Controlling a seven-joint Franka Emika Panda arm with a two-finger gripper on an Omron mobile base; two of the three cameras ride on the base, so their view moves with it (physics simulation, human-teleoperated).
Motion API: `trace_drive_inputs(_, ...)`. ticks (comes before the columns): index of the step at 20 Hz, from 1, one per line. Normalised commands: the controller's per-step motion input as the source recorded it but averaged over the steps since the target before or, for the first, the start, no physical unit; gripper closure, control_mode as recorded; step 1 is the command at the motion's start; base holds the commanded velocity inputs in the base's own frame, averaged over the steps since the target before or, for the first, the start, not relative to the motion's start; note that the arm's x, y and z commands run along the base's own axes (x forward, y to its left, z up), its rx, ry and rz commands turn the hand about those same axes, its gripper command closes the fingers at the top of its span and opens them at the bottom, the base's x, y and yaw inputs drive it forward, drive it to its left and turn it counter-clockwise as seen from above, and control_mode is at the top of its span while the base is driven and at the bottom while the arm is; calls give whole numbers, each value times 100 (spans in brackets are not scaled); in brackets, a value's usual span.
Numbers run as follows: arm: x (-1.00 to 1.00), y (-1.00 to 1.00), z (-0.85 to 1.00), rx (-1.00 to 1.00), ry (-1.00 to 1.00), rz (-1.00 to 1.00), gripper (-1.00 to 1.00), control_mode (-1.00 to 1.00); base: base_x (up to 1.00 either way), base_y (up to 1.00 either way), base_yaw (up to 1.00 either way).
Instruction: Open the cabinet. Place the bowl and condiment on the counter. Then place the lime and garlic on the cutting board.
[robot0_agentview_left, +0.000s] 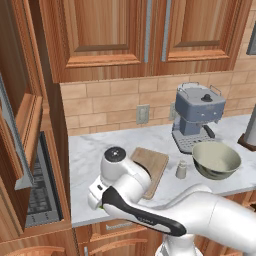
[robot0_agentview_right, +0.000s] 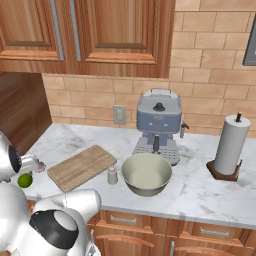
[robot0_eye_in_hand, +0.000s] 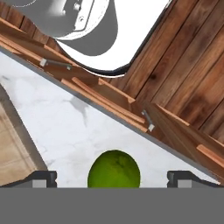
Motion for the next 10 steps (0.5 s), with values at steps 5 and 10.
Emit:
trace_drive_inputs(5,8,4,-23,0,0,0,-100,-100,0,0,0)
trace_drive_inputs(10,14,7,-18,0,0,0,-100,-100,0,0,0)
